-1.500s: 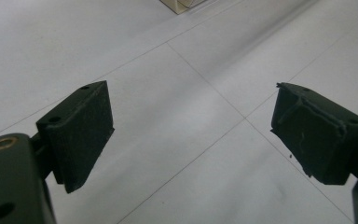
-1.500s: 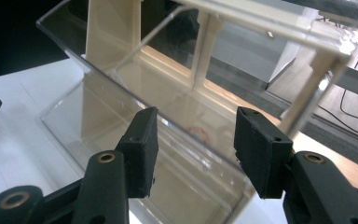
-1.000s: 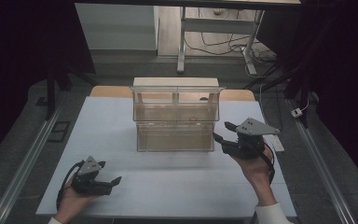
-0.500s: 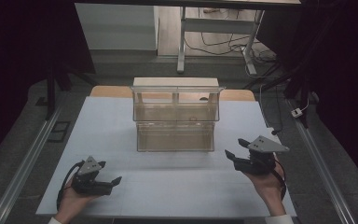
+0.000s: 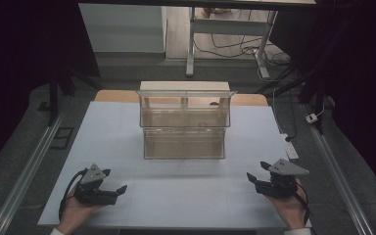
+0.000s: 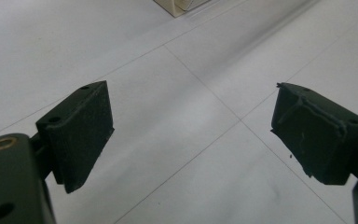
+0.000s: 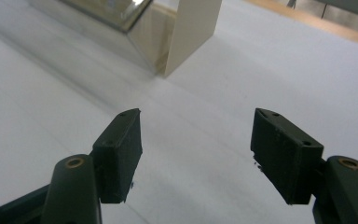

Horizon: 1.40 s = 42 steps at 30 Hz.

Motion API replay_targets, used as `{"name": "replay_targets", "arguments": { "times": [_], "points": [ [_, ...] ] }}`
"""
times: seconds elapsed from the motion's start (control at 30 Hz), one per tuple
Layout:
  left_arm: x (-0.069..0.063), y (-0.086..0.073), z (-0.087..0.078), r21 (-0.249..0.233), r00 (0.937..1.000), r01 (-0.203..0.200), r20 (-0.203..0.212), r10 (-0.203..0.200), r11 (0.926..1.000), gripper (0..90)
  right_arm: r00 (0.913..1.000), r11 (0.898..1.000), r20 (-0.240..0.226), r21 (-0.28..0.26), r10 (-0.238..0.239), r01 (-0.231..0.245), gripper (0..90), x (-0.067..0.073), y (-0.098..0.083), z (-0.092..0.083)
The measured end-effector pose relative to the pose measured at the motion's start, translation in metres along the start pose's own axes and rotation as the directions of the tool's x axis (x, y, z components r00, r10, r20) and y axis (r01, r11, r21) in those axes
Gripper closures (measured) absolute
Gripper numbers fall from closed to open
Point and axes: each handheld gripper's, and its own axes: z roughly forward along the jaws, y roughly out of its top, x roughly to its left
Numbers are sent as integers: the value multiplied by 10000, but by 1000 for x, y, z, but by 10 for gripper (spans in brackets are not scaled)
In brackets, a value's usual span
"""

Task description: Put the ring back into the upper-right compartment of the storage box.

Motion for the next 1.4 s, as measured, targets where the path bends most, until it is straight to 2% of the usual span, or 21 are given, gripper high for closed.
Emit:
{"name": "replay_targets", "arguments": {
  "times": [0.23, 0.97, 1.4],
  "points": [
    [0, 0, 0, 3, 10000, -64, 54, 64, 10000, 126, 9997, 9987, -206, 483, -145, 154, 333, -1, -15, 9],
    [0, 0, 0, 8, 10000, -81, 53, 81, 10000, 126, 9995, 9990, -265, 399, -169, 180, 333, -1, -17, 11],
    [0, 0, 1, 27, 10000, -75, 64, 75, 10000, 126, 9994, 9984, -289, 526, -201, 216, 333, -1, -17, 12]
  ]
}}
